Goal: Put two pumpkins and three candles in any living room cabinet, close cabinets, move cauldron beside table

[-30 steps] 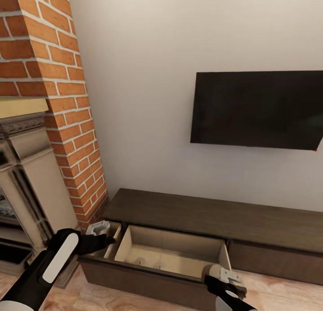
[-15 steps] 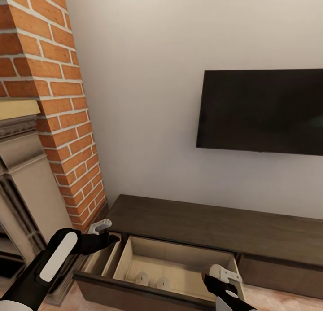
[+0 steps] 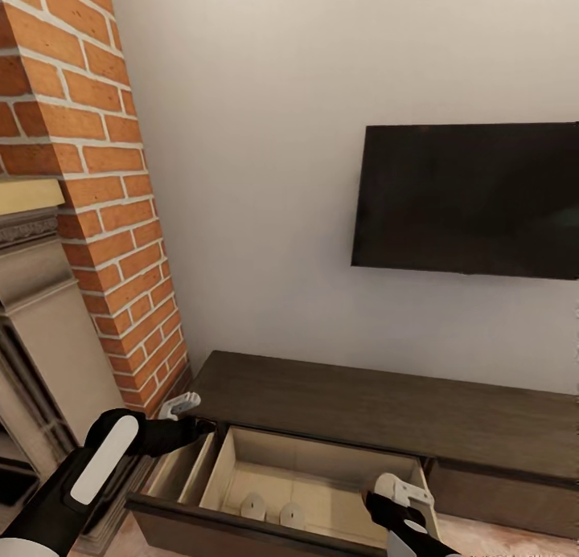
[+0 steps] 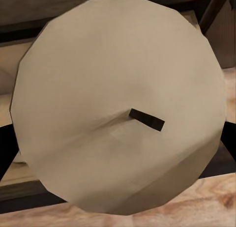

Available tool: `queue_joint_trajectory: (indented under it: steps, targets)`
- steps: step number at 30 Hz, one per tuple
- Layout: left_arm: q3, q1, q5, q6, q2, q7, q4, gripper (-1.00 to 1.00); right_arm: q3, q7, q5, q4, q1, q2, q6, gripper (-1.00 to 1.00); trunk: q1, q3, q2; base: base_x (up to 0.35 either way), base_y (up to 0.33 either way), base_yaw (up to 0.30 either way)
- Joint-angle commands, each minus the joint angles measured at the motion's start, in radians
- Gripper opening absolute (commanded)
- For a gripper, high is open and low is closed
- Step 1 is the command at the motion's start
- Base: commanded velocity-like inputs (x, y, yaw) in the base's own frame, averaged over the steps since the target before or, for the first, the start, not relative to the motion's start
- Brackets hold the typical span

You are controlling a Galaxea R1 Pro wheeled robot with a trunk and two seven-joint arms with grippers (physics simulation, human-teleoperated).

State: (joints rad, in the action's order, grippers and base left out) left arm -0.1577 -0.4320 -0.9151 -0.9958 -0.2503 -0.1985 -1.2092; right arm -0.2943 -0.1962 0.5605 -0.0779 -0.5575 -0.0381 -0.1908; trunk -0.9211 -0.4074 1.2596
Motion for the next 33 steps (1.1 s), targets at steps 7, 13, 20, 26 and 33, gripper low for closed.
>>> queue_joint_trajectory:
  steps: [7,13,20,26,33]
  targets:
    - [-0.002,-0.001,-0.014,-0.001,-0.004,-0.010,-0.001,1.00,-0.007,0.030,0.011,0.001,-0.001,0.000,-0.003,-1.00,0.000,-0.001,0.001,0.001,0.000,-0.256]
    - [-0.002,-0.001,-0.026,-0.001,-0.006,-0.010,-0.001,1.00,-0.006,0.049,0.013,0.001,-0.001,0.000,-0.003,-1.00,0.000,-0.001,0.001,0.009,0.068,-0.250]
    - [-0.002,-0.001,-0.027,-0.001,-0.006,-0.010,-0.001,1.00,-0.008,0.050,0.012,0.001,-0.001,0.000,-0.003,-1.00,0.000,-0.001,0.001,0.060,0.048,-0.024]
    - [-0.002,-0.001,-0.026,-0.001,-0.006,-0.010,-0.001,1.00,-0.008,0.050,0.009,0.001,-0.001,0.000,-0.003,-1.00,0.000,-0.001,0.001,0.093,0.002,-0.001]
    - [-0.002,-0.001,-0.027,-0.001,-0.006,-0.010,-0.001,1.00,-0.008,0.050,0.006,0.001,-0.001,0.000,-0.003,-1.00,0.000,-0.001,0.001,0.088,0.000,0.000]
